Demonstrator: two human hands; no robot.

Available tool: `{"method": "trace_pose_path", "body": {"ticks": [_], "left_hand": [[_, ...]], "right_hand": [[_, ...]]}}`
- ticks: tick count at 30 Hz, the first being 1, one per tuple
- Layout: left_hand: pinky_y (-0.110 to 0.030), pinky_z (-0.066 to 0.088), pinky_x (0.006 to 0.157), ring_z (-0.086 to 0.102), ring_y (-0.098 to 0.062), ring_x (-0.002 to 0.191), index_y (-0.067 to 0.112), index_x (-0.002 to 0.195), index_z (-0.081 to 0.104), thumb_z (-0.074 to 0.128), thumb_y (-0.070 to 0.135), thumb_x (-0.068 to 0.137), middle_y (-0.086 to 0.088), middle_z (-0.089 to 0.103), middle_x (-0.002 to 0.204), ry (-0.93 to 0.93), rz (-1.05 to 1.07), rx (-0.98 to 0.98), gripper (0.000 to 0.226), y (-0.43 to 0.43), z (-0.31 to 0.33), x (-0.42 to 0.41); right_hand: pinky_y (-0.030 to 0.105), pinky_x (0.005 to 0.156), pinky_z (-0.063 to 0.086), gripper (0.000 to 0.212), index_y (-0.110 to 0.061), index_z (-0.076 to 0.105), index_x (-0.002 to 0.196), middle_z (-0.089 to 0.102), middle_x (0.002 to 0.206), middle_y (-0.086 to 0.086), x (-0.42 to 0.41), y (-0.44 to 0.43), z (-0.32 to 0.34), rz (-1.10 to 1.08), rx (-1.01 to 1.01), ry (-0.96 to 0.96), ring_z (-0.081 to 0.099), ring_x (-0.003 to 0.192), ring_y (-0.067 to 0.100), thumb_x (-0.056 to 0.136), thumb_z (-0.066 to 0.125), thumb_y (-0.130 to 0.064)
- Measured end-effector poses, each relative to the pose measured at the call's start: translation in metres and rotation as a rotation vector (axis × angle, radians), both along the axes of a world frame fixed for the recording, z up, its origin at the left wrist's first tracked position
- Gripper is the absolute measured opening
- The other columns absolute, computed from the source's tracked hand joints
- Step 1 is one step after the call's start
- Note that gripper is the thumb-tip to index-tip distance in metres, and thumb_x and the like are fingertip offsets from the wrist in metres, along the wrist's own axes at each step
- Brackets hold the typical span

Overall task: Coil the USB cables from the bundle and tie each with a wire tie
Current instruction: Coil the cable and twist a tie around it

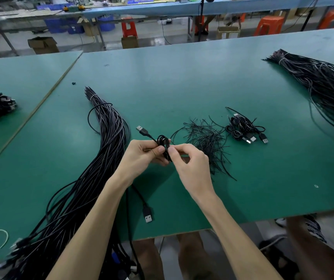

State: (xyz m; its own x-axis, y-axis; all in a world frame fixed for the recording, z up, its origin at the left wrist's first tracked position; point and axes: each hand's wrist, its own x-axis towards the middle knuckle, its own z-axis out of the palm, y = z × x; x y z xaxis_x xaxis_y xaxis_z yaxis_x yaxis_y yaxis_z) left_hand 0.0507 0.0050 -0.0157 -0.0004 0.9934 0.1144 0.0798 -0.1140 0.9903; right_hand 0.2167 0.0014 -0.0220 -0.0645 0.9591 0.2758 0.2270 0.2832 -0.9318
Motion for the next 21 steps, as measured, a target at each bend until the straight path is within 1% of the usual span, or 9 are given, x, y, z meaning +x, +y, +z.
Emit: {"method": "trace_pose_path", "body": {"ticks": [2,4,6,9,13,16,17,19,21], "left_hand": [[-0.030,0.062,0.072,0.073,-0.025,0.072,-0.002,0.105,0.075,0.059,-0.001,0.099,-0.027,0.074,0.100,-0.020,-0.014,0.001,0.017,-0.0005,0.0003,0.0008],[-0.032,0.062,0.077,0.075,-0.027,0.082,0.000,0.102,0.076,0.059,0.000,0.099,-0.020,0.075,0.112,-0.044,-0.038,-0.004,0.017,-0.0011,0.0012,0.0022],[-0.031,0.061,0.080,0.076,-0.027,0.092,0.000,0.103,0.076,0.059,-0.001,0.099,-0.009,0.075,0.119,-0.063,-0.064,-0.011,0.017,-0.0016,0.0015,0.0025],[-0.034,0.060,0.083,0.073,-0.030,0.092,-0.003,0.107,0.074,0.058,0.000,0.099,-0.006,0.074,0.123,-0.048,-0.086,-0.022,0.018,-0.0010,-0.0009,0.0021],[-0.033,0.060,0.082,0.072,-0.028,0.082,0.003,0.109,0.075,0.056,0.004,0.100,-0.016,0.074,0.118,-0.067,-0.130,-0.037,0.021,-0.0013,-0.0013,0.0026],[-0.033,0.059,0.081,0.073,-0.029,0.079,0.012,0.104,0.079,0.056,0.013,0.097,-0.031,0.071,0.111,-0.106,-0.186,-0.022,0.024,-0.0031,0.0006,0.0013],[-0.034,0.059,0.081,0.073,-0.030,0.080,0.011,0.105,0.079,0.056,0.013,0.097,-0.033,0.070,0.105,-0.104,-0.196,-0.018,0.024,-0.0032,0.0009,0.0013],[-0.035,0.059,0.080,0.071,-0.029,0.079,0.000,0.110,0.075,0.057,0.008,0.098,-0.026,0.073,0.095,-0.080,-0.198,-0.007,0.023,-0.0034,0.0010,0.0019],[-0.033,0.058,0.073,0.069,-0.026,0.074,-0.001,0.108,0.075,0.057,0.000,0.098,-0.011,0.076,0.090,-0.031,-0.159,0.011,0.020,-0.0030,0.0008,0.0021]], "right_hand": [[0.023,0.085,0.054,0.004,-0.023,0.076,0.096,0.073,0.097,-0.006,0.0015,0.0011,0.0006,0.046,-0.032,0.034,0.069,0.090,0.005,0.093,0.076,-0.025],[0.031,0.091,0.056,0.013,-0.029,0.073,0.096,0.073,0.101,-0.007,0.0027,0.0017,0.0004,0.079,-0.074,0.083,0.070,0.095,0.007,0.088,0.081,-0.022],[0.038,0.094,0.056,0.015,-0.025,0.075,0.098,0.072,0.102,-0.007,0.0026,0.0028,-0.0003,0.084,-0.095,0.103,0.069,0.098,0.009,0.086,0.083,-0.020],[0.044,0.093,0.056,0.014,-0.018,0.077,0.099,0.072,0.102,-0.006,0.0034,0.0048,-0.0037,0.080,-0.106,0.128,0.069,0.100,0.014,0.086,0.083,-0.017],[0.033,0.091,0.055,0.008,-0.018,0.077,0.096,0.072,0.104,-0.006,0.0046,0.0068,-0.0074,0.078,-0.127,0.158,0.068,0.101,0.010,0.089,0.080,-0.015],[0.037,0.086,0.059,0.005,-0.018,0.077,0.095,0.075,0.102,-0.002,0.0041,0.0066,-0.0089,0.069,-0.127,0.183,0.070,0.097,0.015,0.093,0.076,-0.015],[0.038,0.083,0.060,0.005,-0.017,0.077,0.097,0.076,0.102,0.000,0.0039,0.0064,-0.0089,0.070,-0.126,0.196,0.071,0.096,0.018,0.094,0.074,-0.014],[0.030,0.073,0.060,0.008,-0.011,0.078,0.101,0.076,0.104,0.002,0.0043,0.0062,-0.0089,0.070,-0.128,0.223,0.072,0.093,0.020,0.095,0.073,-0.012],[0.021,0.065,0.055,0.009,-0.009,0.078,0.102,0.076,0.106,-0.002,0.0043,0.0063,-0.0080,0.079,-0.131,0.240,0.070,0.082,0.010,0.095,0.072,-0.011]]}}
